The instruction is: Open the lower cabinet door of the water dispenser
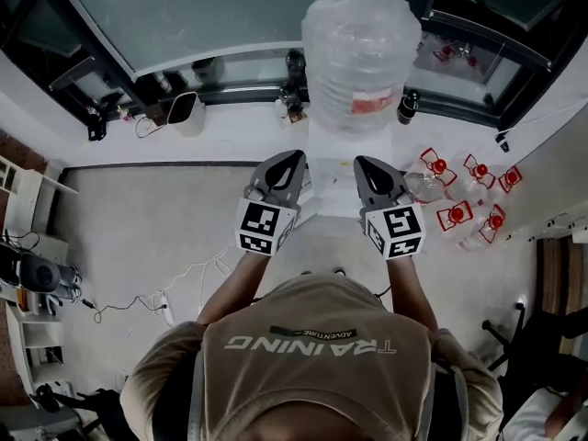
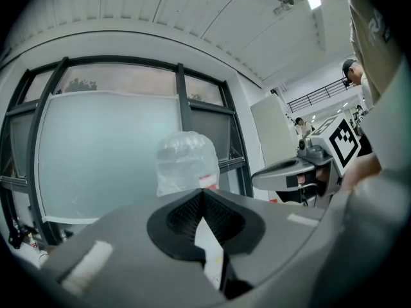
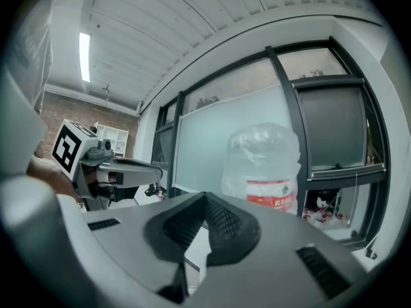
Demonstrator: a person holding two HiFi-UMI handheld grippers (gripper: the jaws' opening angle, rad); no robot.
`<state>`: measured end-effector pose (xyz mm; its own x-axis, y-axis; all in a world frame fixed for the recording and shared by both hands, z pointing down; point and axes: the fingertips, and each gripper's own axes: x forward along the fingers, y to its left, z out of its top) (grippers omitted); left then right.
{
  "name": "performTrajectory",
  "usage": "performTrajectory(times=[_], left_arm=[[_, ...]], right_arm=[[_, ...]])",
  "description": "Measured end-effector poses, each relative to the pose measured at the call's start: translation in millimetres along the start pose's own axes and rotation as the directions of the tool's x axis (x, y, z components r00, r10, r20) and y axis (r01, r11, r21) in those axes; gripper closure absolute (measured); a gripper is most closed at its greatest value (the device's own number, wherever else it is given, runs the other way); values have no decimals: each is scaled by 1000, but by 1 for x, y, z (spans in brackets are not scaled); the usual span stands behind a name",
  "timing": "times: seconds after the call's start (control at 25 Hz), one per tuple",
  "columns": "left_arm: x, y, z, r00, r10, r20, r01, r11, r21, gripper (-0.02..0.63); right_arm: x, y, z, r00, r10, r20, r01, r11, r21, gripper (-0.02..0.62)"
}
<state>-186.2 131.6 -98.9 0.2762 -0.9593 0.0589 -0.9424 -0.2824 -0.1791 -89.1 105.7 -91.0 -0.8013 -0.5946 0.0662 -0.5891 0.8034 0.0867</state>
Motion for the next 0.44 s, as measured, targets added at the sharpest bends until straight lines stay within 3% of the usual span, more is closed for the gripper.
performTrajectory(times=[0.44], left_arm=[[-4, 3, -14, 999, -36, -12, 35, 999, -4, 606]], right_arm=[[5, 12, 0, 1000, -10, 0, 10, 999, -41, 588]])
